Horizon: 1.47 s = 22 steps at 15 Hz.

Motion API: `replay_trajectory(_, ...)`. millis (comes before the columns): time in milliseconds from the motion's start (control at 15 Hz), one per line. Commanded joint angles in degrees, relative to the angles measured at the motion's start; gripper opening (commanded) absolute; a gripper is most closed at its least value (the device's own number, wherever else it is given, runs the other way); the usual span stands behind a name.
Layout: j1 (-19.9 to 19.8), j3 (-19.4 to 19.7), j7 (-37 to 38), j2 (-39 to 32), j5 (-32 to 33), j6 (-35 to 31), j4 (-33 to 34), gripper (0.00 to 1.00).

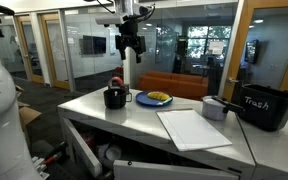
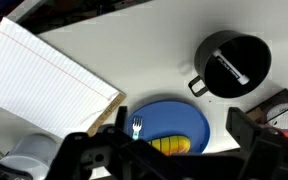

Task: Move the bowl to the right

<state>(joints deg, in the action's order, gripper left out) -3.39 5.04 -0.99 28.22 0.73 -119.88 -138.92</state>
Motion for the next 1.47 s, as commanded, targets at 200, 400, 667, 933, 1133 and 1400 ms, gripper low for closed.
replay_trajectory(200,1.3,-0.1,-4.0,-13.7,-0.5,0.9,10.8,1.00)
replay_trajectory(400,1.7,-0.5,-6.1,-18.6,-0.2,0.6,13.7,1.00)
replay_trajectory(667,2.5,-1.4,-8.4,-22.1,-0.5,0.0,14.0,1.00)
replay_trajectory(933,3.4,-2.8,-10.0,-23.8,-0.6,-1.4,11.8,1.00)
replay_trajectory(1133,3.7,-3.4,-10.2,-24.7,-0.6,-3.6,10.3,1.00)
replay_trajectory(1400,3.3,-3.2,-10.1,-26.3,-1.3,-8.2,8.7,1.00)
